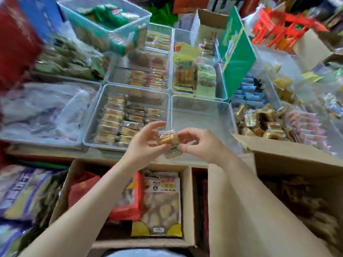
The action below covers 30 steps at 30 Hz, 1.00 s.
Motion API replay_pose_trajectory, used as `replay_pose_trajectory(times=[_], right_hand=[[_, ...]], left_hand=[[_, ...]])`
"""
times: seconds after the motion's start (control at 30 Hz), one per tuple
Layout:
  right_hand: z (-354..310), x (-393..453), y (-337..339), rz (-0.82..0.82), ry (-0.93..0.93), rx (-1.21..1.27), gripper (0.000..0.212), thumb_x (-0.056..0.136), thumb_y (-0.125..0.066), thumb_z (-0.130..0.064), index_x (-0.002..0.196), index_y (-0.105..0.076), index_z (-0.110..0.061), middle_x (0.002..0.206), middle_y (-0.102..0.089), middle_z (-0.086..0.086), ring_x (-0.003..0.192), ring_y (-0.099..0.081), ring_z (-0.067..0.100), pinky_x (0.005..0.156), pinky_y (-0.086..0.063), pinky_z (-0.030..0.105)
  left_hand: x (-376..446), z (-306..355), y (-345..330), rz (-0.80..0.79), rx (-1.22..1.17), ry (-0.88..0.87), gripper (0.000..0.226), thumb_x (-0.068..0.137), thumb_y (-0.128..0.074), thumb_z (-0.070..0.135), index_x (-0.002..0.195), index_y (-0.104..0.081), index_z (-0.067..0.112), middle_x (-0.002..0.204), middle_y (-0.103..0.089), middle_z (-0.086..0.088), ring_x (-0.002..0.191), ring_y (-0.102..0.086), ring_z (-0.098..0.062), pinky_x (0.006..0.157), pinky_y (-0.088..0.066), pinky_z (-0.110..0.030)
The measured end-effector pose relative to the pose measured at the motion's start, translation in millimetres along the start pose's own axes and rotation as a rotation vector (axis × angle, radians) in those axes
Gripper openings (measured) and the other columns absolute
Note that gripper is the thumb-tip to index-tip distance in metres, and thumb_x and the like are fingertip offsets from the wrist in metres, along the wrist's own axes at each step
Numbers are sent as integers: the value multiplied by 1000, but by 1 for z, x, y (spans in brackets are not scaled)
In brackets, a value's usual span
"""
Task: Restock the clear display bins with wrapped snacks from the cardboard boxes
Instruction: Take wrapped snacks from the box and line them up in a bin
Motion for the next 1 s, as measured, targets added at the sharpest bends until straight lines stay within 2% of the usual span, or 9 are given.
replay_pose_trajectory(times=[0.07, 0.13, 0.27, 0.33, 0.37, 0.57, 0.73, 0.9, 1.0], right_hand=[[-9, 37, -20, 46, 11, -79, 22, 83, -77, -16, 101, -71, -26, 93, -73, -7, 87, -67, 5, 81, -51, 19], [-15, 76, -32, 127, 25, -250, 20, 82, -75, -21, 101, -69, -24, 95, -69, -6, 87, -64, 11, 82, -52, 27], [-25, 153, -60, 186, 29, -604, 22, 90, -62, -22, 112, -63, -16, 106, -59, 1, 98, -55, 20, 71, -44, 31], [-23, 189, -78, 177, 17, -695, 23, 93, -58, -20, 115, -60, -12, 112, -56, 6, 103, -54, 25, 72, -43, 34], [-20, 205, -88, 153, 3, -737, 22, 94, -57, -18, 115, -59, -10, 113, -56, 9, 104, -55, 28, 75, -43, 35], [10, 259, -156, -57, -50, -917, 15, 97, -49, -10, 110, -57, -7, 113, -57, 13, 102, -60, 34, 79, -52, 42], [21, 256, -173, -101, -126, -877, 30, 97, -42, -14, 122, -55, -4, 123, -57, 15, 113, -56, 34, 91, -51, 44], [20, 221, -191, -103, -111, -879, 60, 102, -37, -18, 157, -16, -3, 164, -19, 15, 151, -16, 31, 122, -24, 45], [11, 214, -179, -130, -57, -841, 50, 102, -40, -19, 150, -40, -6, 159, -31, 13, 149, -25, 30, 120, -28, 47]], left_hand=[[14, -19, 46, 54, 174, -15, 65, 76, -87, 29, 133, -57, 34, 111, -64, 9, 97, -63, -1, 91, -51, -30], [27, -49, 93, 103, 518, 22, 80, 79, -79, 50, 146, -47, 22, 139, -55, 0, 129, -50, -14, 108, -39, -34], [23, -128, 148, 32, 999, 204, 96, 88, -30, 82, 157, -28, 15, 165, -24, -8, 154, -13, -24, 125, -5, -43], [15, -149, 149, 1, 1067, 152, 98, 87, -5, 82, 157, -31, 17, 166, -24, -7, 155, -10, -24, 125, 4, -42], [13, -151, 149, 9, 1075, 110, 93, 90, -5, 78, 155, -35, 20, 164, -28, -5, 155, -12, -24, 125, 5, -42], [16, -151, 149, 15, 1079, 32, 70, 98, -25, 68, 149, -48, 25, 156, -44, -2, 149, -28, -28, 122, 6, -40], [17, -155, 148, 24, 1085, 22, 66, 98, -30, 66, 146, -51, 26, 153, -47, -2, 147, -33, -31, 123, -1, -44], [17, -156, 148, 22, 1112, 22, 67, 98, -27, 66, 146, -51, 27, 153, -47, -2, 146, -33, -31, 122, -4, -46], [18, -157, 150, 10, 1092, 48, 70, 97, -23, 68, 145, -52, 27, 153, -47, -2, 146, -33, -31, 122, 2, -42]])
Point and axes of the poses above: each hand's wrist, its own x-axis towards the middle knuckle, its own y-axis out of the back of the hand, z = x × y, the point moved 10 cm from there along x, towards the middle knuckle
